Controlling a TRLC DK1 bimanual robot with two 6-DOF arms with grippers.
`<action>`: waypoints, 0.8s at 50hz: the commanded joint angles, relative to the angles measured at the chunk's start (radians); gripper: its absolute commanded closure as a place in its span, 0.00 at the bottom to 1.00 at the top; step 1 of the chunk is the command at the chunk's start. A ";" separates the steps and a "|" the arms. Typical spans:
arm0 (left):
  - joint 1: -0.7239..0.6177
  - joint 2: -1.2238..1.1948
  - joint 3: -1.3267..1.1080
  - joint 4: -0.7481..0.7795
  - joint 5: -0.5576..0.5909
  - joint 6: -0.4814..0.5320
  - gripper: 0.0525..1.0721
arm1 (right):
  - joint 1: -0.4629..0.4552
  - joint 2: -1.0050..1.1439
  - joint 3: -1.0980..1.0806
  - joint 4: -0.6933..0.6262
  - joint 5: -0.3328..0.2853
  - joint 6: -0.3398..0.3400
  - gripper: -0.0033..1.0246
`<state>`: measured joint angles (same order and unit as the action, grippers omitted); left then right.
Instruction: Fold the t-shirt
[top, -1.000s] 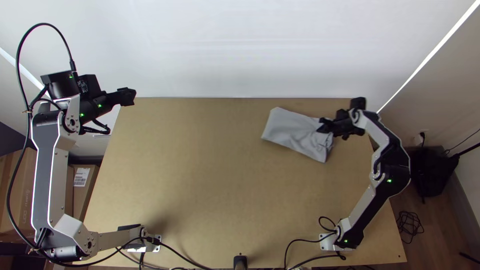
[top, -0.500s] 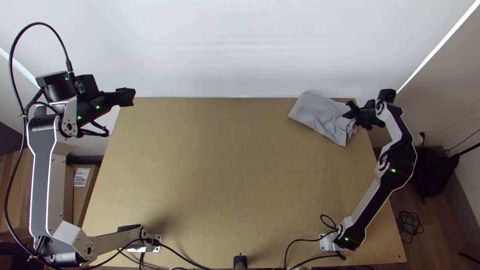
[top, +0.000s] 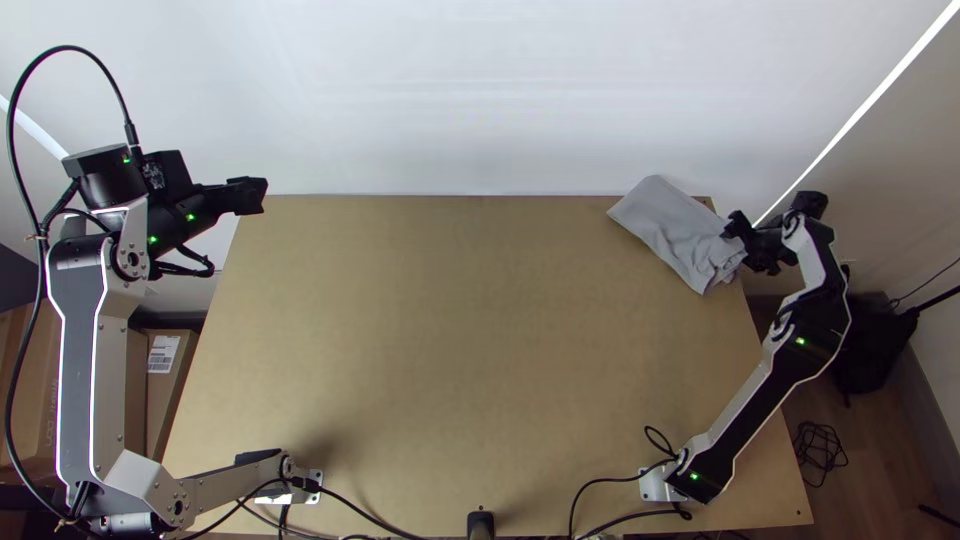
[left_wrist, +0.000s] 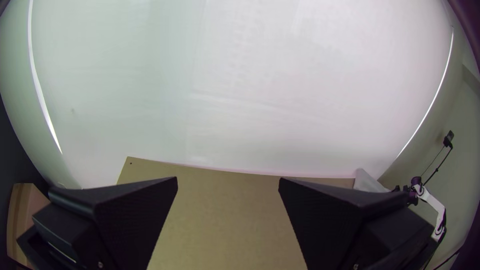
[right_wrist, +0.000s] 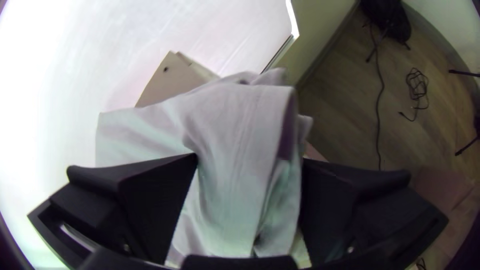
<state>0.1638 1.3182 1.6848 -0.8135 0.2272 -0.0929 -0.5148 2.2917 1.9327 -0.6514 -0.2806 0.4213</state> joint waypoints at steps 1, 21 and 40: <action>-0.001 -0.027 -0.005 0.002 0.008 0.016 0.04 | -0.037 -0.057 0.015 0.015 0.063 -0.010 0.04; 0.017 -0.079 -0.062 0.033 0.008 0.009 0.04 | 0.022 -0.282 -0.078 0.035 0.100 -0.035 0.04; 0.071 -0.310 -0.244 0.283 -0.035 -0.071 0.04 | 0.165 -0.670 -0.426 0.184 0.107 -0.150 0.04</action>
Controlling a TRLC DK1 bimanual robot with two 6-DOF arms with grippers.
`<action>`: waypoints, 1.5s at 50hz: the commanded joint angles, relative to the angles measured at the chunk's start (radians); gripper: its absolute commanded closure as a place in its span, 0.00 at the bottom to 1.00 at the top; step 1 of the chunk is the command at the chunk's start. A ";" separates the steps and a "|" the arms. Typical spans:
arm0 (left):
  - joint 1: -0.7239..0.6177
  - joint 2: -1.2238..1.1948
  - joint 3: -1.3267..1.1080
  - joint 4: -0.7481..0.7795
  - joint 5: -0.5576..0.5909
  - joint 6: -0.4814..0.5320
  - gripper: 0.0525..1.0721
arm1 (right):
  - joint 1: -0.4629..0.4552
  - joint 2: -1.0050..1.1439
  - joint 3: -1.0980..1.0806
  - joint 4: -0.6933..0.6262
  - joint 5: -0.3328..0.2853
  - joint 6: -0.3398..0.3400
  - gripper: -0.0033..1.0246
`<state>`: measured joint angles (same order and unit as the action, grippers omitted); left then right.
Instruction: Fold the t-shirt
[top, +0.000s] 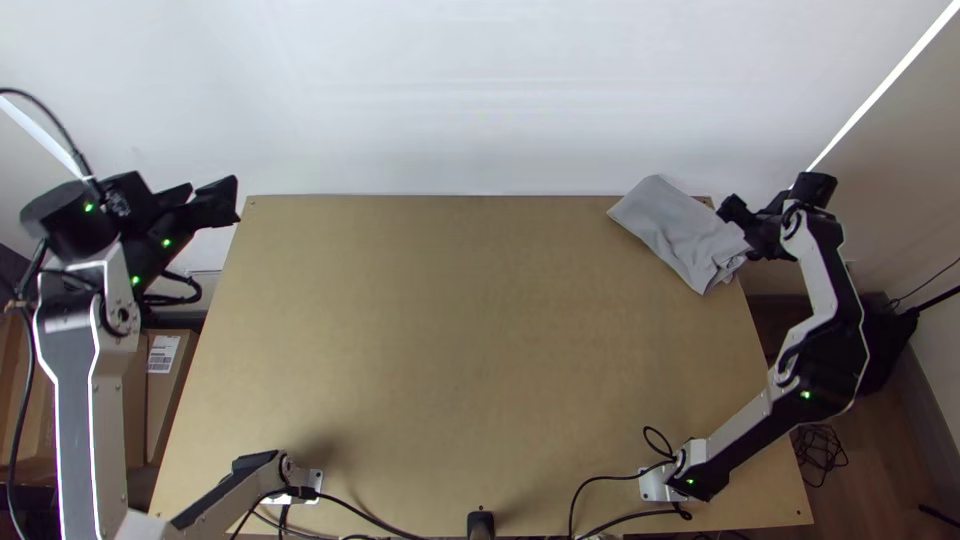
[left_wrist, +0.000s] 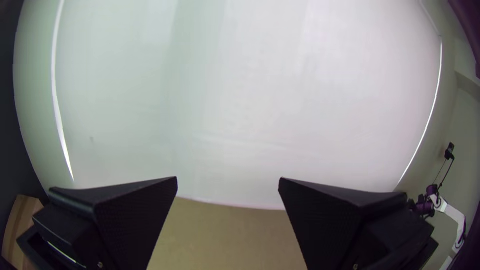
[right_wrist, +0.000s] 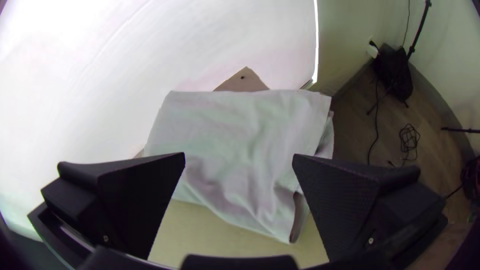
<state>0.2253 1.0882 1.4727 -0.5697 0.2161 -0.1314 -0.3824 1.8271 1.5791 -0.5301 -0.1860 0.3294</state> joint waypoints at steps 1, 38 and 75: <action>0.009 -0.094 -0.041 0.042 -0.040 -0.030 0.04 | 0.043 -0.242 -0.090 0.074 0.013 -0.064 0.04; 0.085 -0.789 -0.667 0.525 -0.149 -0.022 0.04 | 0.122 -1.364 -0.346 -0.002 0.247 -0.102 0.04; 0.068 -1.090 -1.163 0.556 -0.075 -0.126 0.04 | -0.372 -1.838 -0.909 0.516 -0.219 0.188 0.04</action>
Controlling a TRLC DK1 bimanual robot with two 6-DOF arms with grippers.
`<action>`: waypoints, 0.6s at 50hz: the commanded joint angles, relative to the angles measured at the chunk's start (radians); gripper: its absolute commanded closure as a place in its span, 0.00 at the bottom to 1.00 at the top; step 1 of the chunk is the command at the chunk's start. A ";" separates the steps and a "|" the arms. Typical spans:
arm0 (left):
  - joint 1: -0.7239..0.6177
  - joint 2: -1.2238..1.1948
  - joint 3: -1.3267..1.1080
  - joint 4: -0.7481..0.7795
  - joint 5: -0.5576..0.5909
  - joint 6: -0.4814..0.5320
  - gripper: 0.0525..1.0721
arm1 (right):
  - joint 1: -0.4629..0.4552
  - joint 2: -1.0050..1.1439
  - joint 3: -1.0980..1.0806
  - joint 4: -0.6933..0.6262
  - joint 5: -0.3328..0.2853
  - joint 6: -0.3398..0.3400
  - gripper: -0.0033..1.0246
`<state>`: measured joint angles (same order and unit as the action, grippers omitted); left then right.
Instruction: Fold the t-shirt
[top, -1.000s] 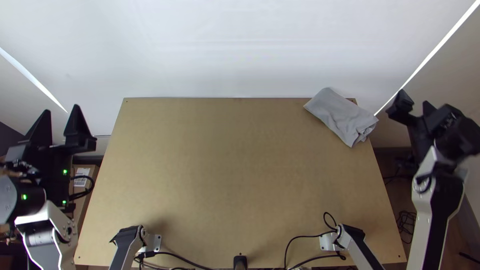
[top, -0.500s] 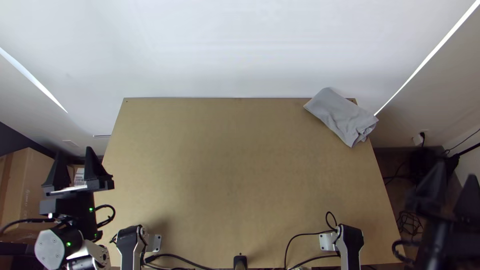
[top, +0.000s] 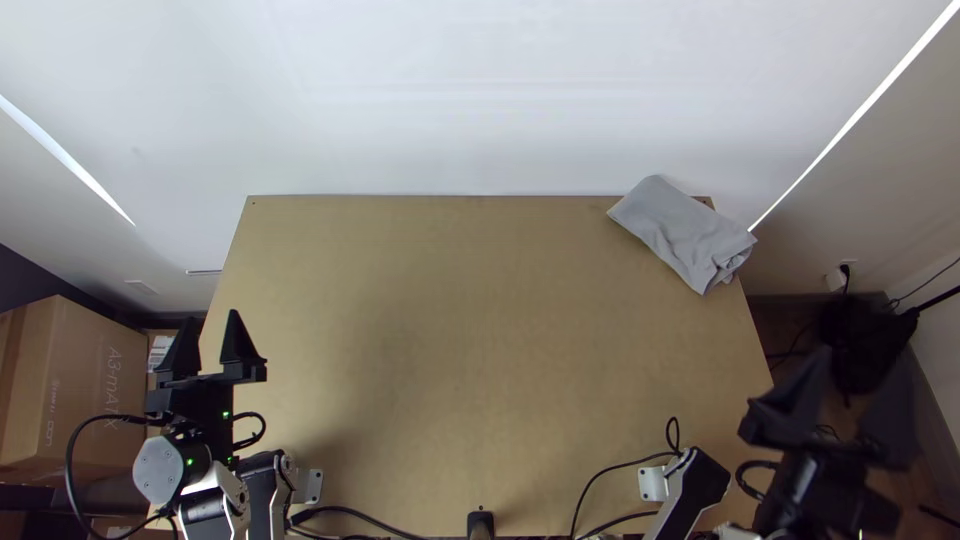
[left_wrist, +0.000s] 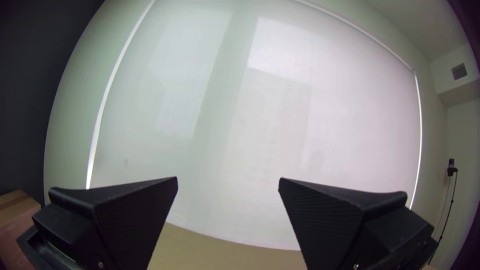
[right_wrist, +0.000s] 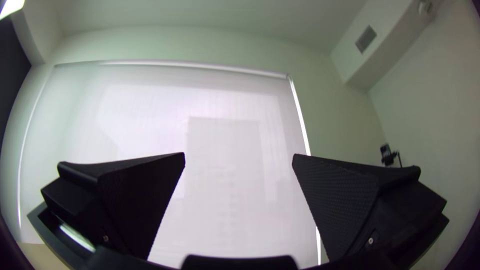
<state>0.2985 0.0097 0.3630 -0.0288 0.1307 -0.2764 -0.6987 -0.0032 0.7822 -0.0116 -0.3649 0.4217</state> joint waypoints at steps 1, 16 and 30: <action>-0.006 -0.011 -0.067 0.015 0.010 0.028 0.04 | -0.068 -0.007 -0.135 -0.002 -0.042 0.101 0.04; -0.042 -0.011 -0.220 0.000 0.017 0.074 0.04 | -0.074 -0.007 -0.506 0.139 -0.040 -0.026 0.04; -0.133 -0.007 -0.332 -0.005 -0.013 0.106 0.04 | 0.080 -0.004 -0.781 0.277 0.093 -0.270 0.04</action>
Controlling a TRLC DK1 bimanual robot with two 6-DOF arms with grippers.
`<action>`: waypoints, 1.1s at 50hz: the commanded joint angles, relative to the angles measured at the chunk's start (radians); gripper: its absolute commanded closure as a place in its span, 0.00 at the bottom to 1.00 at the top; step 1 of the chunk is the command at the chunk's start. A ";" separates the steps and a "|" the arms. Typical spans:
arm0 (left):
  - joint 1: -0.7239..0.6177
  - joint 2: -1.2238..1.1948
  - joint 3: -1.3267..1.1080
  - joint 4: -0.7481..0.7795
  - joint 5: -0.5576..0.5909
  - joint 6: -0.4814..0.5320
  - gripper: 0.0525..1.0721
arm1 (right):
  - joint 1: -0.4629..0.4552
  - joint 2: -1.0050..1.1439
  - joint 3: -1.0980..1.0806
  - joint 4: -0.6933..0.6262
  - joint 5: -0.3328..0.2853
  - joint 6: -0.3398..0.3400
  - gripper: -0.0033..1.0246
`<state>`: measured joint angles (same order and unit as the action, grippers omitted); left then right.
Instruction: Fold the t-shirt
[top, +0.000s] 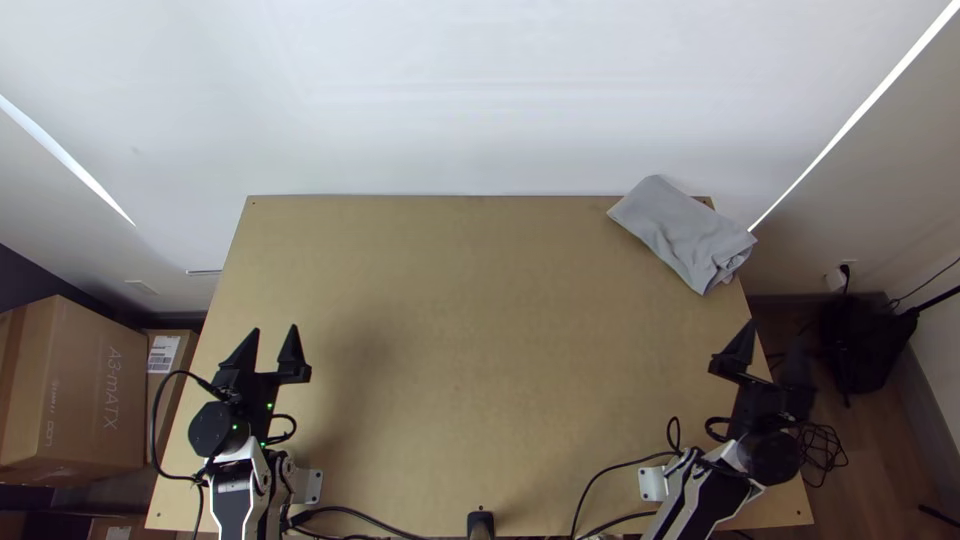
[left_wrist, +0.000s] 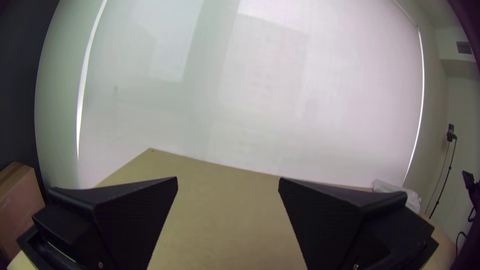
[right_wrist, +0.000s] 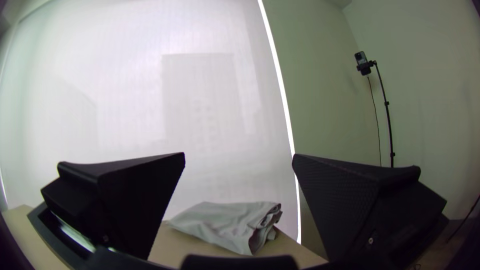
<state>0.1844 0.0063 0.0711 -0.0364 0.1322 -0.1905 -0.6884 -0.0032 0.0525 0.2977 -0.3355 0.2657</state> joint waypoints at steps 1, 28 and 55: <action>-0.023 -0.003 -0.042 0.006 -0.017 0.020 0.04 | 0.093 -0.004 -0.051 -0.066 0.096 -0.126 0.04; -0.074 -0.006 -0.051 0.023 -0.042 -0.035 0.04 | 0.385 -0.001 -0.046 -0.290 0.270 -0.157 0.04; -0.074 -0.006 -0.051 0.023 -0.042 -0.035 0.04 | 0.385 -0.001 -0.046 -0.290 0.270 -0.157 0.04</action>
<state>0.1165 0.0055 0.0578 -0.0124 0.0925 -0.2092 -0.3096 -0.0021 0.0135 0.0235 -0.0746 0.1219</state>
